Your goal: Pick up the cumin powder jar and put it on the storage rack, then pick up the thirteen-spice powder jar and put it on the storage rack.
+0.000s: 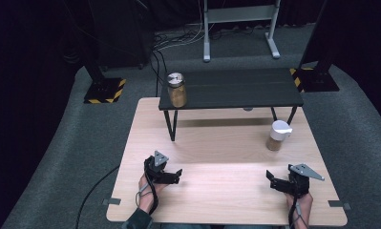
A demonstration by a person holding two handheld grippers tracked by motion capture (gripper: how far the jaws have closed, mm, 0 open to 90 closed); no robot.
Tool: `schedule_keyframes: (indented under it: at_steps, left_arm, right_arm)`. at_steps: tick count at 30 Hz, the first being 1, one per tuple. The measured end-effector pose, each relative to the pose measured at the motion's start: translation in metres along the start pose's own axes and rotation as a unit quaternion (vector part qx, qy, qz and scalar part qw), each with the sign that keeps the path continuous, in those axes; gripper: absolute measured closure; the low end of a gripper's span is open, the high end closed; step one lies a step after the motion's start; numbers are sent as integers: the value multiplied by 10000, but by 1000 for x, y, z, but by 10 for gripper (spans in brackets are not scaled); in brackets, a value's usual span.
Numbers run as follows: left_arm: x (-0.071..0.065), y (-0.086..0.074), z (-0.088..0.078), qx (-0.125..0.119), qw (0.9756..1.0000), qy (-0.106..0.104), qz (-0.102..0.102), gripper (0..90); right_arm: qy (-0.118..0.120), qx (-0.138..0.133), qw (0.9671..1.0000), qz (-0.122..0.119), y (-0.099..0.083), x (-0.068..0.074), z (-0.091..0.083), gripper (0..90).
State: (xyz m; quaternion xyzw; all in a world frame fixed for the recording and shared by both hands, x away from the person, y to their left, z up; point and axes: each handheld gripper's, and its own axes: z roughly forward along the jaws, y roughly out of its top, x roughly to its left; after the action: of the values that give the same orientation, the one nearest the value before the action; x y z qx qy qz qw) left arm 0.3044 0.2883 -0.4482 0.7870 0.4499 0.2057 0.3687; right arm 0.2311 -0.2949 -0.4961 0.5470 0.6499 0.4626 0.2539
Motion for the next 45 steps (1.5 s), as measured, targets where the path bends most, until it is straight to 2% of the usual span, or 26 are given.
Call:
schedule_keyframes:
  at_steps: [3,8,9,12,14,19,20,23,29,34,39,45]
  left_arm:
    - [3,-10,3,-9,9999,-41,-137,0]
    - [1,-15,5,58,9998,-16,-213,0]
    - [3,-18,5,39,9997,-89,-234,0]
    - [0,-19,5,90,9998,-64,-189,0]
    - [-1,-22,5,53,9997,-72,-239,0]
    - [-4,-23,3,83,9997,-45,-236,0]
    - [-5,-23,2,108,9996,-31,-250,0]
    - [-4,-26,-1,47,9995,-44,-295,0]
    - [-5,-30,-3,-54,9994,-11,-331,0]
    - [-4,-30,-4,-12,9993,-23,-380,0]
    - [-3,-33,-5,-66,9990,-36,-432,0]
    - [-6,-31,-4,-29,9995,-17,-302,0]
  right_arm:
    - [77,-141,9999,57,-5,-3,-2,3]
    - [129,-115,9999,-3,-4,-4,-1,0]
    - [117,-112,9999,-13,-4,-4,-1,0]
    - [224,-156,9996,5,-5,-7,-1,0]
    - [335,-205,9992,92,-7,-11,-2,0]
    - [321,-188,9992,134,-7,-11,-1,3]
    - [290,-139,9995,23,-5,-8,-1,1]
    - [262,-38,9996,-106,-1,-5,1,0]
    - [240,-63,9996,-132,-2,-4,0,3]
    - [241,-66,9995,-170,-2,-3,0,3]
    - [285,47,9991,-324,2,-2,2,0]
    - [299,96,9987,-401,4,0,3,1]
